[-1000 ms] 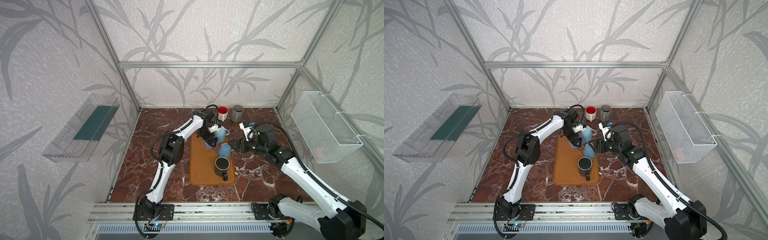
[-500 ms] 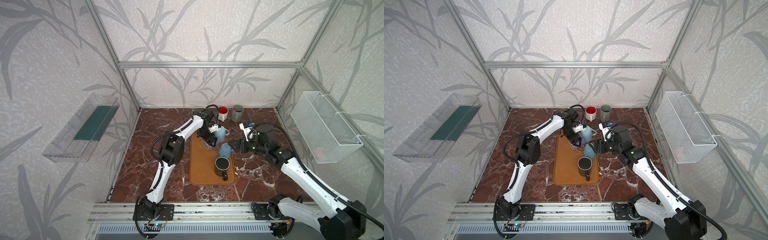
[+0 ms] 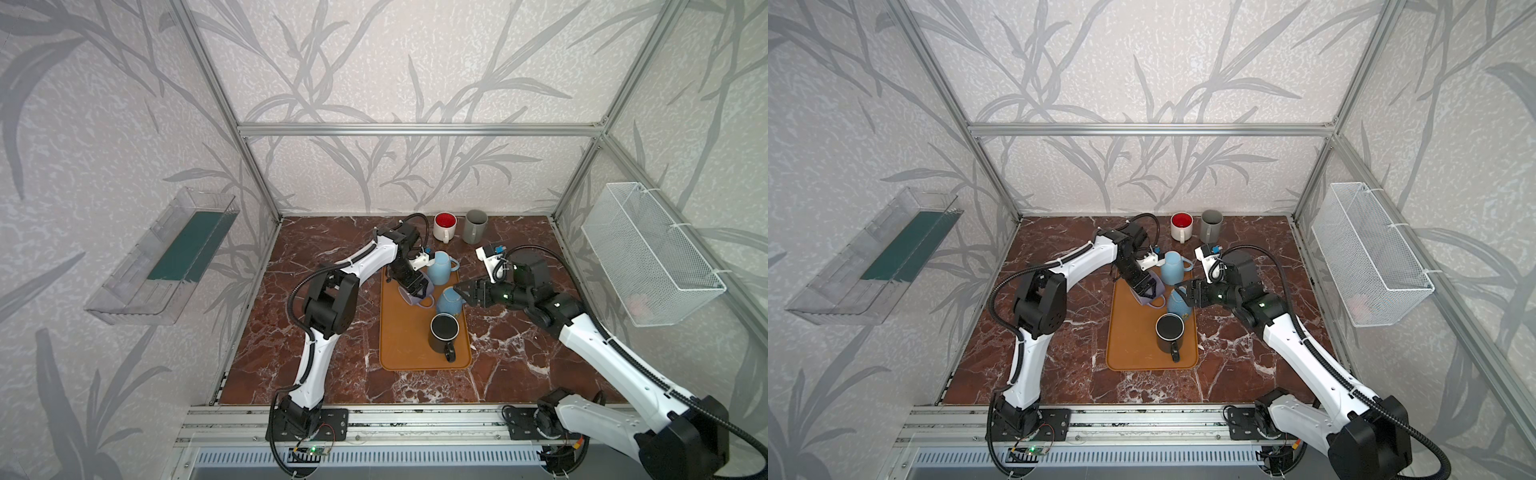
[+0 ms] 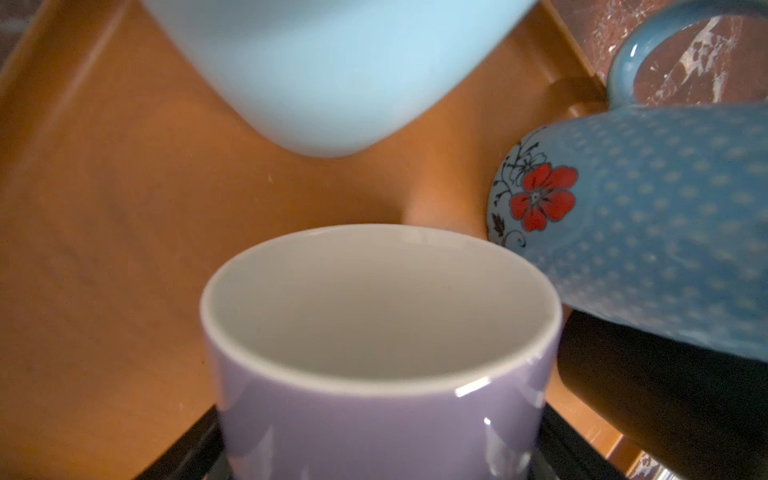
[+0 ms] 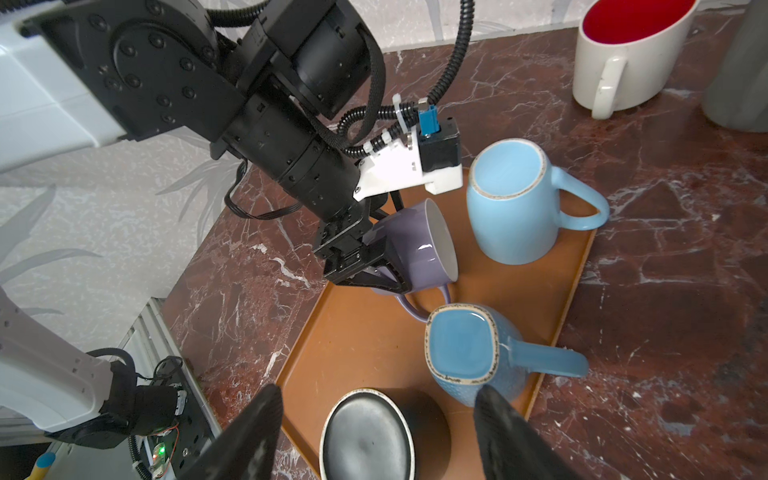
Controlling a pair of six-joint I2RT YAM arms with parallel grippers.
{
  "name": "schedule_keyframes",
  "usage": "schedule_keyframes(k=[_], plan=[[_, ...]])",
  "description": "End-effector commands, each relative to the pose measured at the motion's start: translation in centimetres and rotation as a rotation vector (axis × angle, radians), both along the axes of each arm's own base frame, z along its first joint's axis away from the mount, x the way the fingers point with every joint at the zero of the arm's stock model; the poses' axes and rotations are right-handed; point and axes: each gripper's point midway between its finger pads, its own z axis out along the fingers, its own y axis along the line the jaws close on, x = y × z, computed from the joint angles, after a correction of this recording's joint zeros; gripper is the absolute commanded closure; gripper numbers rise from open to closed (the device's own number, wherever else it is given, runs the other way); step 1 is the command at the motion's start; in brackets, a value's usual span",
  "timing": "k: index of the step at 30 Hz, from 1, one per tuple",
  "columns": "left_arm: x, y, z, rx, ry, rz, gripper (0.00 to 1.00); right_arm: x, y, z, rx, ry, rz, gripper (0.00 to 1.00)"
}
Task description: Turn the mug right side up
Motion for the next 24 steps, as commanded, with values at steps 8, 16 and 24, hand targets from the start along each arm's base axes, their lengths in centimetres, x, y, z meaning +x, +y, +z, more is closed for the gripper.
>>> schedule_keyframes(k=[8, 16, 24], plan=[[1.1, 1.9, 3.3, -0.140, -0.084, 0.112, 1.00, -0.3, 2.6, 0.5, 0.083, -0.050, 0.114, 0.27], [1.5, 3.1, 5.0, -0.212, -0.124, 0.159, 1.00, -0.7, 4.7, 0.4, 0.111, -0.050, 0.183, 0.28], [1.6, 4.4, 6.9, -0.267, -0.184, 0.200, 1.00, 0.1, 5.9, 0.2, 0.137, -0.037, 0.215, 0.29]])
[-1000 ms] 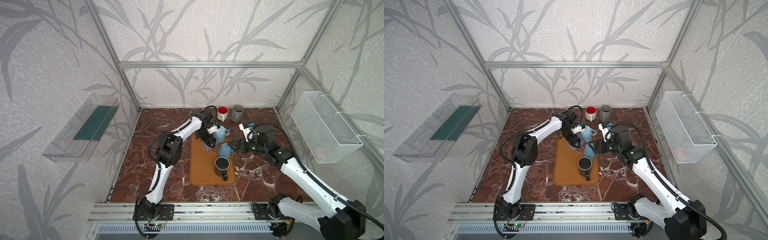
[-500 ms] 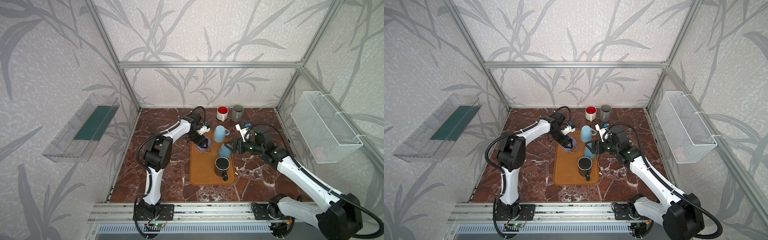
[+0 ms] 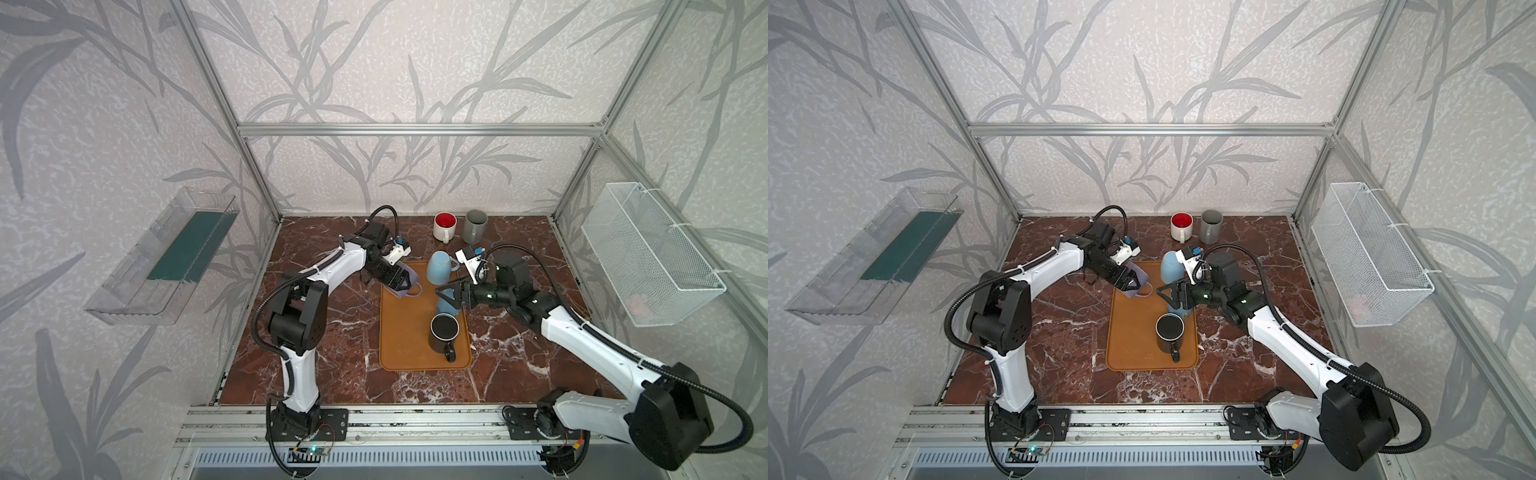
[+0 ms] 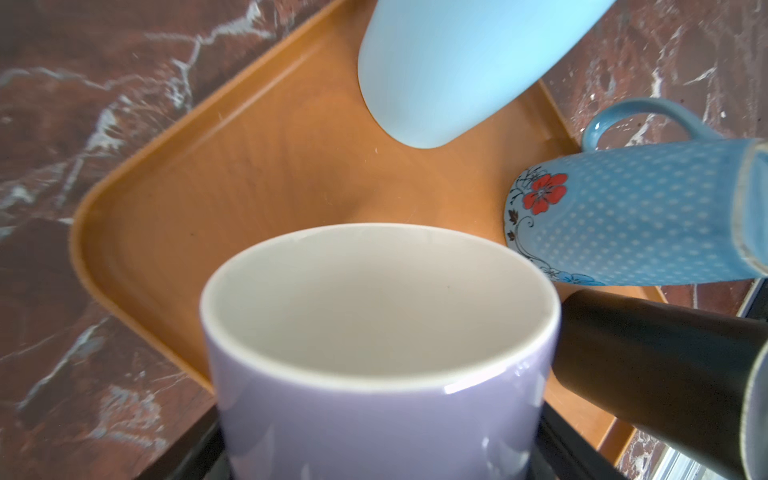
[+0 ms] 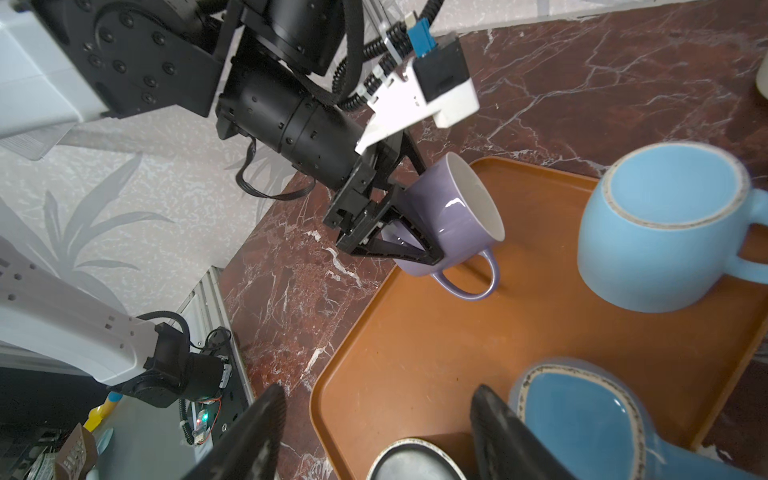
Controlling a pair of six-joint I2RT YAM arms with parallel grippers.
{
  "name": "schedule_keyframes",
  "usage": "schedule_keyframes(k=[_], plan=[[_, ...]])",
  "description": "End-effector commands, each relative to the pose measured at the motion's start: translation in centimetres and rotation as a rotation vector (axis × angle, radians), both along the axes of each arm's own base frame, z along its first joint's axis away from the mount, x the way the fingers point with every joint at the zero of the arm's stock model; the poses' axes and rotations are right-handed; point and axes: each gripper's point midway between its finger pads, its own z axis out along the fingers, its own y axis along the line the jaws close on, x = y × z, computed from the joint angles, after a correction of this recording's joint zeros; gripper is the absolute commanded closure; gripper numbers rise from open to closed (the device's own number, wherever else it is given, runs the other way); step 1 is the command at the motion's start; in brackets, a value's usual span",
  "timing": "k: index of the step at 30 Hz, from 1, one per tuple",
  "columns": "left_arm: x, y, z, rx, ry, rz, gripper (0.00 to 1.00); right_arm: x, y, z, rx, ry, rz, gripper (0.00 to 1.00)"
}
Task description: Turn the mug right side up
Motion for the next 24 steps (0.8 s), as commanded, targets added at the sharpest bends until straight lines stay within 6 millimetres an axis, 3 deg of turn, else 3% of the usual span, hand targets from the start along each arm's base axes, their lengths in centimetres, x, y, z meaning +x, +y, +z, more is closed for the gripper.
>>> schedule_keyframes(k=[1, 12, 24], plan=[[0.6, -0.3, 3.3, -0.091, -0.089, 0.002, 1.00, 0.5, 0.9, 1.2, 0.038, -0.028, 0.030, 0.29], [0.3, 1.0, 5.8, -0.191, -0.168, 0.044, 1.00, 1.8, 3.0, 0.0, 0.061, 0.024, 0.079, 0.31], [-1.2, 1.1, 8.7, -0.248, -0.234, 0.024, 1.00, 2.3, 4.6, -0.7, 0.046, 0.099, 0.158, 0.33]])
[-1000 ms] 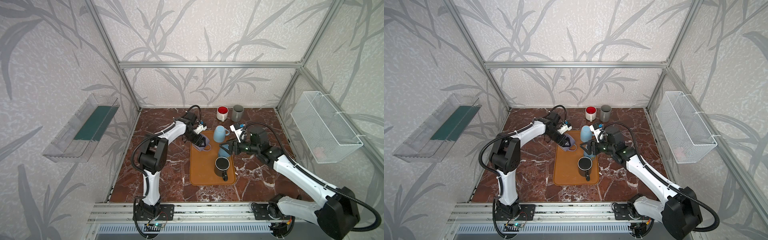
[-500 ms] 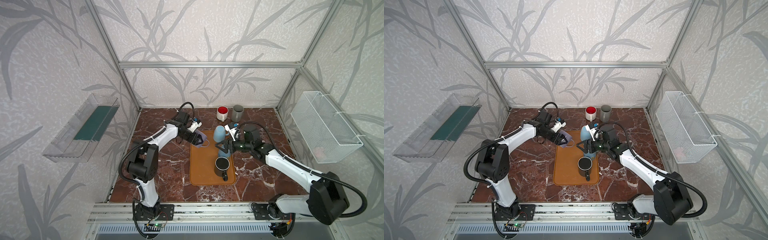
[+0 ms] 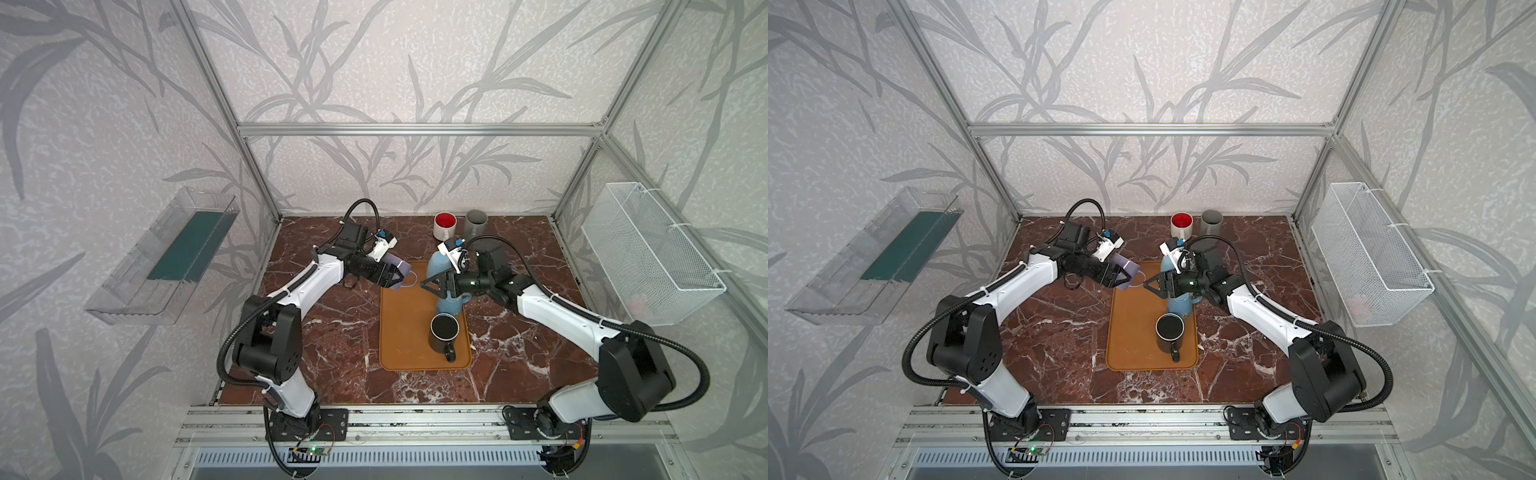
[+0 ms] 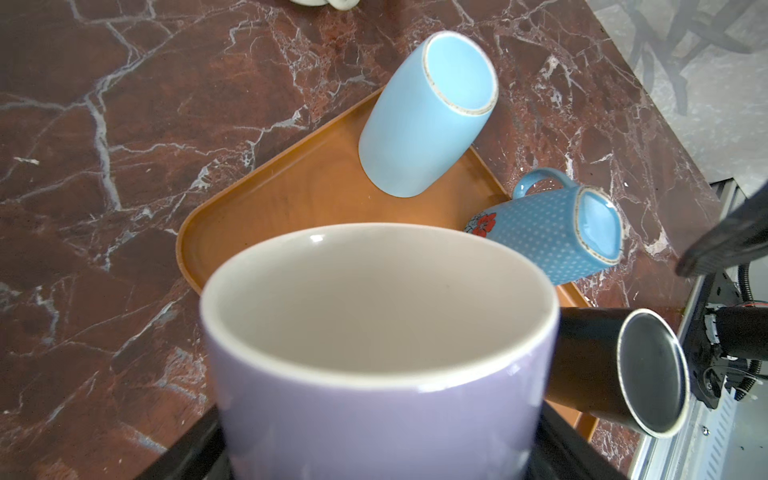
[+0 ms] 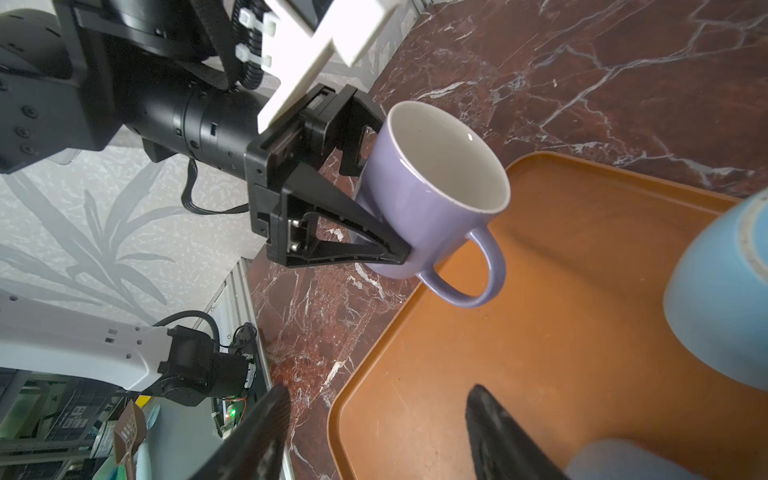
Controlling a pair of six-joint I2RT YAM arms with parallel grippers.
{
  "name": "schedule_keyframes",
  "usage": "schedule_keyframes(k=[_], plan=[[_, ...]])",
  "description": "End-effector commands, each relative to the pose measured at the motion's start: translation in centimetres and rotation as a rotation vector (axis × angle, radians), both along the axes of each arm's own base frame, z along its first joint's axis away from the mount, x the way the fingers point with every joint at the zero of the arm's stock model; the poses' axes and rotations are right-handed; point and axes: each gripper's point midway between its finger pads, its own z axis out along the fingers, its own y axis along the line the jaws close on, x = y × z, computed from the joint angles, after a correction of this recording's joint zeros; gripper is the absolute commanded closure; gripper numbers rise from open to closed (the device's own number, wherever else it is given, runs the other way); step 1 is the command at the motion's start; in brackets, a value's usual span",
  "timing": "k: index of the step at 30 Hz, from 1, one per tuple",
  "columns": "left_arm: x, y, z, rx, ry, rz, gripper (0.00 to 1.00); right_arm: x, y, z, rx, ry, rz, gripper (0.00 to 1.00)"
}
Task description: Turn the mug right side up
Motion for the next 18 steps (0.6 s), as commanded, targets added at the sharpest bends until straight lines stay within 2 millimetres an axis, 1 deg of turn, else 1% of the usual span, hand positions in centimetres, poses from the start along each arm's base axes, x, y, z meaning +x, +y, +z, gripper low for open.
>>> schedule_keyframes(k=[1, 7, 13, 18], plan=[[-0.1, -0.8, 3.5, -0.079, -0.102, -0.040, 1.00, -0.2, 0.7, 0.2, -0.002, 0.013, 0.046, 0.33], [-0.9, -0.9, 4.4, -0.116, -0.158, -0.055, 1.00, 0.5, 0.9, -0.3, -0.044, 0.022, 0.066, 0.34], [-1.5, -1.2, 5.5, -0.140, -0.183, -0.075, 1.00, 1.3, 0.5, -0.4, -0.047, 0.064, 0.100, 0.35], [-1.8, -1.4, 5.8, -0.150, -0.193, -0.090, 1.00, 1.3, 0.8, -0.3, -0.038, 0.076, 0.130, 0.37]])
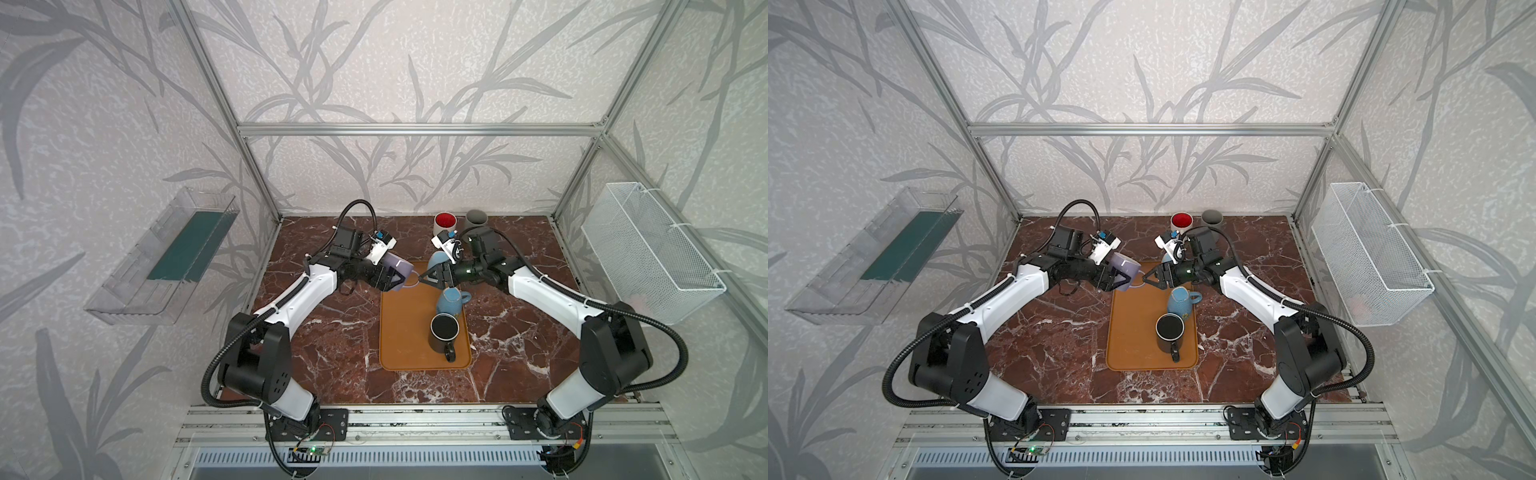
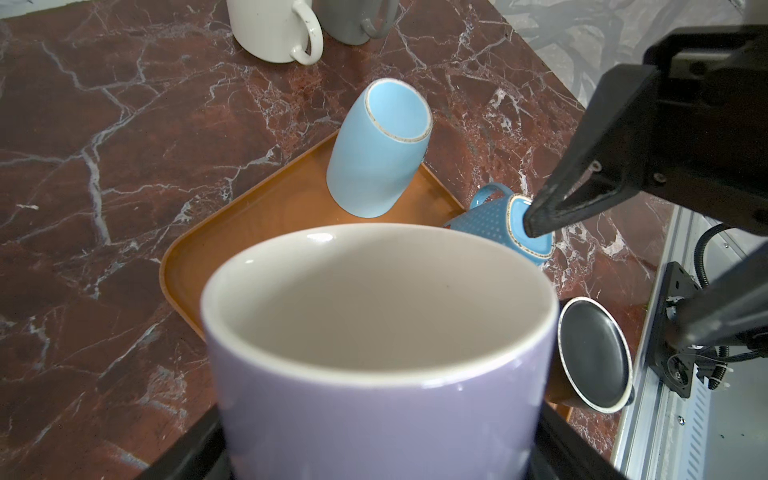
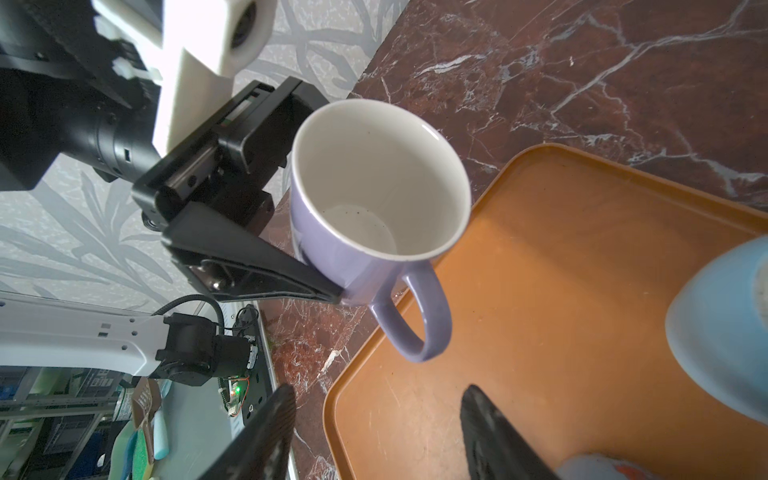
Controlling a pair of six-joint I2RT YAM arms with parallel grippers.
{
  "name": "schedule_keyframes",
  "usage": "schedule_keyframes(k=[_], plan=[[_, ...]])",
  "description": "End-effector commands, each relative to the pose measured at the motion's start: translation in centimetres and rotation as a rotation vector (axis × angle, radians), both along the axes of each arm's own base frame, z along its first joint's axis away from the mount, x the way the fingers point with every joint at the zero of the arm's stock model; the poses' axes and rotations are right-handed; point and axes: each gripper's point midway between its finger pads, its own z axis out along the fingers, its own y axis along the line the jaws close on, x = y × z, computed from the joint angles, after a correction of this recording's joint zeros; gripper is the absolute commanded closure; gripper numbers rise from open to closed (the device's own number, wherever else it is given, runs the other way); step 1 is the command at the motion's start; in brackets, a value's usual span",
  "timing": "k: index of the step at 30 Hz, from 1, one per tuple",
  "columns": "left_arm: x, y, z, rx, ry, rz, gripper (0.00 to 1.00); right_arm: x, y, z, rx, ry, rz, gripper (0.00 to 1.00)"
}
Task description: Turn the mug right side up
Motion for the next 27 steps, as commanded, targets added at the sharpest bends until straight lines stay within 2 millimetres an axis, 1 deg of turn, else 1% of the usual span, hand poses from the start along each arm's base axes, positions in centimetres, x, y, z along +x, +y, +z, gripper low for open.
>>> schedule_keyframes(k=[1, 6, 9, 10, 16, 20, 27], plan=[[-0.2, -1.0, 3.3, -0.068, -0.108, -0.052, 1.00, -0.5, 0.3, 0.0, 0.005, 0.025, 0.050, 0.37], [-0.6, -1.2, 3.6, -0.082, -0.108, -0.070, 1.00, -0.2, 0.9, -0.3, 0.020, 0.042, 0.078, 0.39], [-0.8, -1.3, 3.8, -0.089, -0.111, -0.080, 1.00, -0.4, 1.3, 0.3, 0.042, 0.039, 0.104, 0.43], [-0.9, -1.4, 3.9, -0.092, -0.114, -0.084, 1.00, -0.2, 1.4, -0.5, 0.039, 0.058, 0.111, 0.43], [-1.4, -1.8, 4.2, -0.107, -0.116, -0.107, 1.00, 0.0, 1.9, -0.8, 0.050, 0.077, 0.132, 0.47], [-1.8, -2.1, 4.6, -0.121, -0.119, -0.127, 1.00, 0.0, 2.3, -0.8, 0.074, 0.087, 0.162, 0.52], [-2.4, -2.4, 4.6, -0.128, -0.114, -0.157, 1.00, -1.1, 2.3, 0.0, 0.111, 0.081, 0.212, 0.68]])
